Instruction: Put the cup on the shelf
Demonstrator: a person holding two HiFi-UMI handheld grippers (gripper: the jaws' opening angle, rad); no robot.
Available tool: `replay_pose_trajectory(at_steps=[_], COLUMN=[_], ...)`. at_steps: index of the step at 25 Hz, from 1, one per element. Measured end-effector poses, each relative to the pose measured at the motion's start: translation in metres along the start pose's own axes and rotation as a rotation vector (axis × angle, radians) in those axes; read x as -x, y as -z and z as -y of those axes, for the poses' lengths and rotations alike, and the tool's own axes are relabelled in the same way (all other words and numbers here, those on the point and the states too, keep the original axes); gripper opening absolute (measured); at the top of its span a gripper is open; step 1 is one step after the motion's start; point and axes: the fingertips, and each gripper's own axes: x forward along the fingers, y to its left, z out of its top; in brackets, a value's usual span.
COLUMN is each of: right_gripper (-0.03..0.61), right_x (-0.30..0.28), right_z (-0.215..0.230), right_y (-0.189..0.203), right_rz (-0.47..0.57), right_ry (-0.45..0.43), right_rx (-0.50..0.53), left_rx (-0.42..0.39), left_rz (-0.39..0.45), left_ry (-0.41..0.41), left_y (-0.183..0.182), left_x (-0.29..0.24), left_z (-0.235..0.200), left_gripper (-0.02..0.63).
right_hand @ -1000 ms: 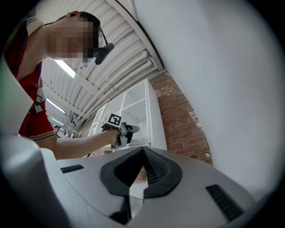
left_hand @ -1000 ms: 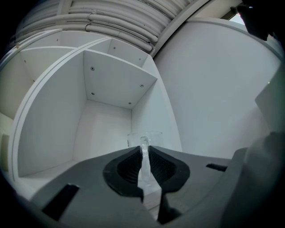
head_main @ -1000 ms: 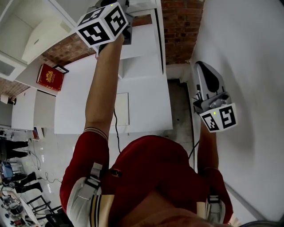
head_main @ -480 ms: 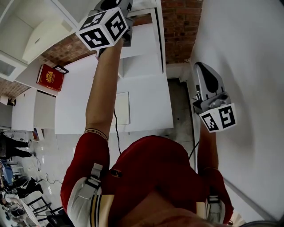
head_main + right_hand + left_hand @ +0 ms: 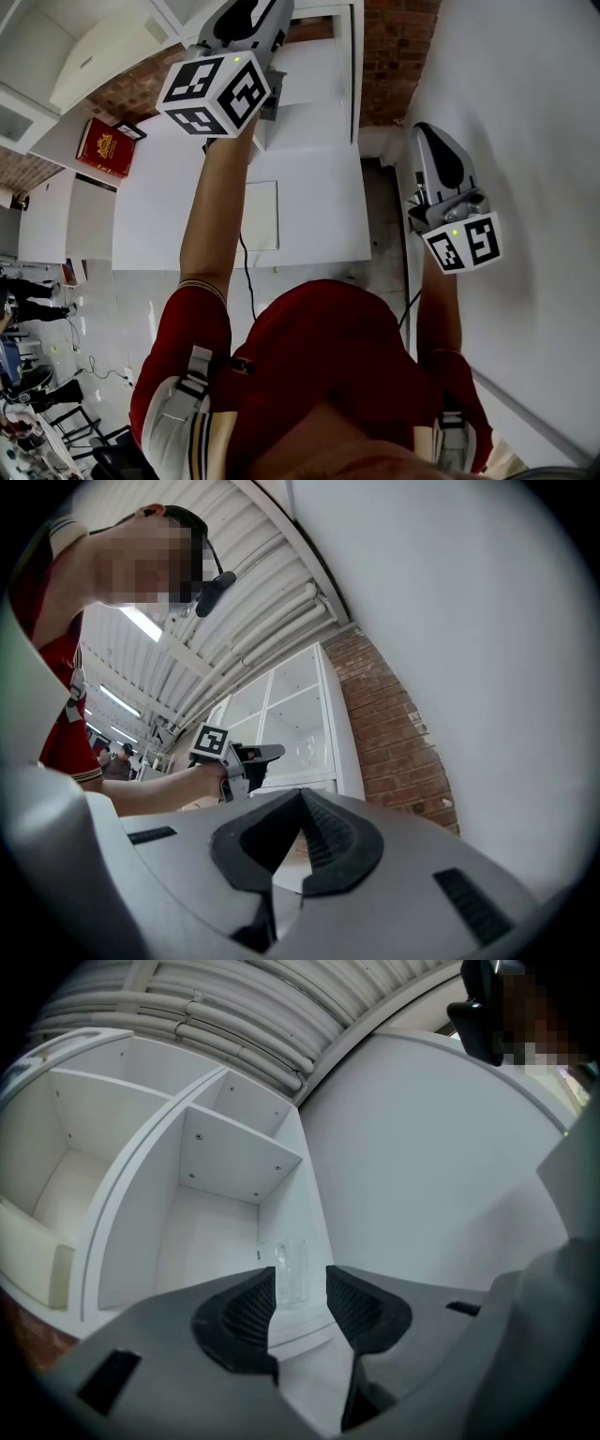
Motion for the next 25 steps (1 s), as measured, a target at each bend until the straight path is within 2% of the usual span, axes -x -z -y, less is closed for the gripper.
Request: replay_pose_trajectory(at_steps=[9,14,17,21,25], right_gripper=[-0.003,-0.003,-0.003,-0.003,-0.003], right_x=[-0.021,-0.028,-0.030,-0.031,-0.032], right_z=[-0.040,-0.066,-0.078,-0.092,-0.101], right_y=[-0.001,0.003,0.007,0.012,0.012], right_rz=[0.002,-0.007,-0.015,-0.021,-0.020], right_ry=[-0.054,-0.079,-0.090,-0.100,-0.105], right_rx=[0.004,-0.005,-0.014,-0.022,-0.025], left_rx=[0.020,0.029,0.057,0.101,0.096], left_rz=[-0.015,-0.012,0.001,0.012,0.003], left_ry=[0.138,0.184,0.189,0.190,0.207], left_y=[0.019,0.031,0.036,0.044,0.051], left_x=[0.078,0.119,0.141,0.161,0.171], left_z=[0.037,0.051,0.053,0.057,0.066], left_gripper=[0.149,0.133,0.111,0.027,0.006])
